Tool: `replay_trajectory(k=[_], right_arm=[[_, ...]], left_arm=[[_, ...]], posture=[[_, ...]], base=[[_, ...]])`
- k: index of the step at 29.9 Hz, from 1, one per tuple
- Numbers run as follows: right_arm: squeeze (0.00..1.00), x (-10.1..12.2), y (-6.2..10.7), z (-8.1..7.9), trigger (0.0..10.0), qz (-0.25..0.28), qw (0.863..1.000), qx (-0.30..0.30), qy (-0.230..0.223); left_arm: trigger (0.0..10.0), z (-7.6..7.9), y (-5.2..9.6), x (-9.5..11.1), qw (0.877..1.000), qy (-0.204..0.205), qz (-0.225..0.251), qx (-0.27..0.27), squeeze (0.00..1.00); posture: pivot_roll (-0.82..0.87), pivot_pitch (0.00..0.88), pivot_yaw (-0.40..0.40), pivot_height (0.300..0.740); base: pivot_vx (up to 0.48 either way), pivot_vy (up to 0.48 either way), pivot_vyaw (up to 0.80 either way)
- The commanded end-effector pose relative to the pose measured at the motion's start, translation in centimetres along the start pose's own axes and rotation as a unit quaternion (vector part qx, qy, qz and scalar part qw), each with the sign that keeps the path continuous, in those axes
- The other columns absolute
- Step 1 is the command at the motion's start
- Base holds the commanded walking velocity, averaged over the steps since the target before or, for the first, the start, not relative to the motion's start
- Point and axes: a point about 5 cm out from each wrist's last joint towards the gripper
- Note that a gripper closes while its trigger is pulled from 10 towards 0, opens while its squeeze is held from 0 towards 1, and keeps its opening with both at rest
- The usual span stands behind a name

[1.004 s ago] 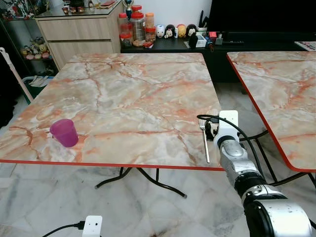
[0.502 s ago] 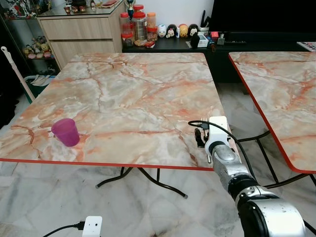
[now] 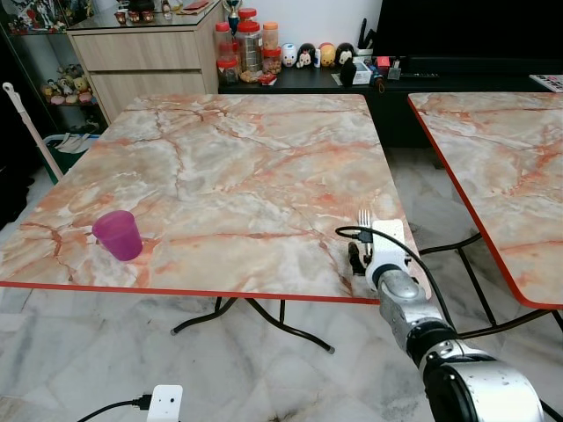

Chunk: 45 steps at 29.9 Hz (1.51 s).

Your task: Setting the table

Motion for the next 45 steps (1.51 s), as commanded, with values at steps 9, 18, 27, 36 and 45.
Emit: replay_trajectory(k=[9,18,27,36,45], right_arm=[[0.00,-1.5,0.3,-0.6,10.0,-0.025,1.000,0.009,-0.015],[0.00,-1.8,0.3,-1.1,0.0,-0.028,0.999,0.016,-0.019],[0.00,-2.0,0.4,-1.0,0.0,-0.032,0.999,0.013,-0.019],[0.00,-1.9,0.4,-1.2,0.0,-0.030,0.999,0.014,-0.021],[0.00,-2.0,0.4,-1.6,0.0,-0.032,0.999,0.021,-0.022]], left_arm=[[10.0,0.2,0.0,-0.3,1.000,-0.001,-0.007,-0.002,0.00],[10.0,0.3,0.1,-0.4,1.000,-0.004,-0.011,-0.006,0.00],[10.0,0.5,0.1,-0.4,1.000,0.000,-0.013,-0.012,0.00],[10.0,0.7,0.1,-0.5,1.000,0.002,-0.014,-0.018,0.00],[10.0,0.4,0.0,-0.4,1.000,0.005,-0.013,-0.015,0.00]], posture=[[0.01,0.000,0.001,0.732],[0.01,0.000,0.004,0.732],[0.00,0.000,0.000,0.732],[0.01,0.000,-0.003,0.732],[0.01,0.000,-0.006,0.732]], base=[[0.000,0.000,0.00],[0.000,0.000,0.00],[0.000,0.000,0.00],[0.000,0.000,0.00],[0.000,0.000,0.00]])
Point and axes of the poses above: a point about 5 cm out from each wrist's last joint towards the gripper, its own y axis pointing back from the gripper into the wrist, its own x axis along the axis of the wrist's last joint, z = x × y, and after that the axes turned 7 degrees about -y, right-handed
